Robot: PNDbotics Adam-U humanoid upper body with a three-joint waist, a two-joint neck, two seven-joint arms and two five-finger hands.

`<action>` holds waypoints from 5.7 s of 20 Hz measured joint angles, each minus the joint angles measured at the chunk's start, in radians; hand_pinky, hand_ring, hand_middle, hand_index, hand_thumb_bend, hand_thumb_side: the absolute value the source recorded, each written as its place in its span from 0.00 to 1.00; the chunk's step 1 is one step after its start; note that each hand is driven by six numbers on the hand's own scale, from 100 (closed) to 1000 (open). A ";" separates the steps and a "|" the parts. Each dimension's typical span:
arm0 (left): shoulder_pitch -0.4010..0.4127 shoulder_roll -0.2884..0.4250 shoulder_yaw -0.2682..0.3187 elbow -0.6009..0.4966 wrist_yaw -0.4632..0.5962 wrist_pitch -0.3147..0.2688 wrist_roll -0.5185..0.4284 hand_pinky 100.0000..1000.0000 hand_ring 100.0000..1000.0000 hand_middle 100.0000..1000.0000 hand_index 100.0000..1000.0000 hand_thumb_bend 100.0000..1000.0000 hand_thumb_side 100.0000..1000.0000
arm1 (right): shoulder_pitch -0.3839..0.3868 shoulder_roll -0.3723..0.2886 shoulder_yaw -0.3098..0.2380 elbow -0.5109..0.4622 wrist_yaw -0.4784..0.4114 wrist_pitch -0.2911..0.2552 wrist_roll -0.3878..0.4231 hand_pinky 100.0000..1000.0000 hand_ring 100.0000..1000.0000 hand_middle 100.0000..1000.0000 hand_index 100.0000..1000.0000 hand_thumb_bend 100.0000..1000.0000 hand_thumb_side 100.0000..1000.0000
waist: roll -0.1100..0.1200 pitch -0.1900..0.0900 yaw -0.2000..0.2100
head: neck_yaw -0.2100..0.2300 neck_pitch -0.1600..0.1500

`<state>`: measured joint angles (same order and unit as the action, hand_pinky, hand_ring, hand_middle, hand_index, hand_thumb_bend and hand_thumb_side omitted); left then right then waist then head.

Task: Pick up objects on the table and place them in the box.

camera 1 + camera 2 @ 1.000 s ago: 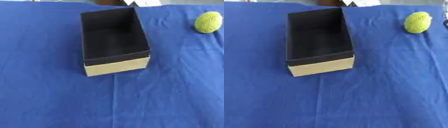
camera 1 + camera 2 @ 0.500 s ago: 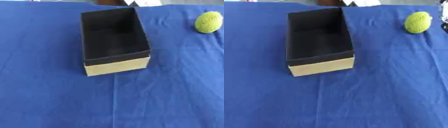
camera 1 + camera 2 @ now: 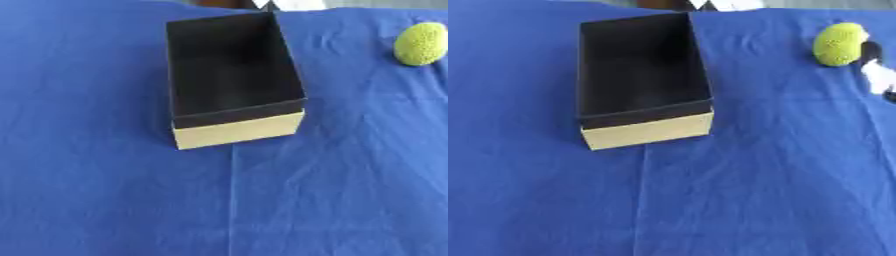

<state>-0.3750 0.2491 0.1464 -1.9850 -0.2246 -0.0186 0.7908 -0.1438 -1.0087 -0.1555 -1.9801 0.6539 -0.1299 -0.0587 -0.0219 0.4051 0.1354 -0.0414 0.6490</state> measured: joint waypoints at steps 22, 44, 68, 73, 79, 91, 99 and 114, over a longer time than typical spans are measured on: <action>0.004 0.008 0.000 0.000 -0.001 0.007 -0.004 0.44 0.63 0.61 0.63 0.91 0.73 | 0.006 -0.070 0.014 -0.005 0.074 -0.046 0.315 0.91 0.92 0.88 0.97 0.33 0.00 | 0.000 0.000 -0.001 | -0.028 0.000; 0.006 0.007 -0.005 0.000 0.005 0.012 -0.015 0.44 0.63 0.61 0.63 0.91 0.73 | -0.281 -0.115 0.106 0.165 0.009 -0.026 0.536 0.91 0.91 0.89 1.00 0.32 0.00 | 0.000 0.000 0.011 | -0.064 -0.001; 0.006 0.003 -0.013 0.000 0.014 0.015 -0.024 0.44 0.64 0.61 0.63 0.92 0.73 | -0.520 -0.028 0.195 0.604 0.017 -0.105 0.536 0.91 0.90 0.91 1.00 0.30 0.00 | 0.001 0.000 0.030 | -0.085 -0.015; 0.005 -0.002 -0.014 0.000 0.014 0.014 -0.027 0.44 0.64 0.61 0.63 0.92 0.73 | -0.559 0.001 0.205 0.678 0.047 -0.111 0.530 0.91 0.89 0.91 1.00 0.30 0.00 | 0.002 0.000 0.034 | -0.100 -0.018; 0.004 -0.002 -0.014 0.000 0.015 0.014 -0.028 0.44 0.64 0.61 0.63 0.92 0.72 | -0.585 0.028 0.206 0.764 0.079 -0.119 0.520 0.91 0.89 0.91 1.00 0.30 0.00 | 0.008 0.000 0.040 | -0.104 -0.019; -0.003 -0.002 -0.020 0.000 0.022 0.015 -0.037 0.43 0.64 0.62 0.63 0.92 0.72 | -0.639 0.053 0.205 0.823 0.118 -0.123 0.491 0.90 0.89 0.91 1.00 0.27 0.00 | 0.014 0.011 0.050 | -0.116 -0.033; -0.004 -0.002 -0.020 0.000 0.023 0.017 -0.040 0.43 0.64 0.62 0.63 0.92 0.72 | -0.676 0.067 0.205 0.860 0.141 -0.120 0.486 0.90 0.89 0.91 1.00 0.30 0.00 | 0.014 0.026 0.055 | -0.129 -0.040; -0.010 -0.006 -0.026 0.000 0.030 0.017 -0.045 0.42 0.64 0.62 0.62 0.92 0.71 | -0.764 0.120 0.185 0.998 0.237 -0.111 0.483 0.90 0.89 0.91 1.00 0.28 0.00 | 0.019 0.051 0.071 | -0.149 -0.072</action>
<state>-0.3849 0.2428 0.1205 -1.9850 -0.1949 -0.0014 0.7461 -0.9075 -0.8887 0.0295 -0.9817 0.8905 -0.2410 0.4248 -0.0026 0.4564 0.2069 -0.1905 0.5767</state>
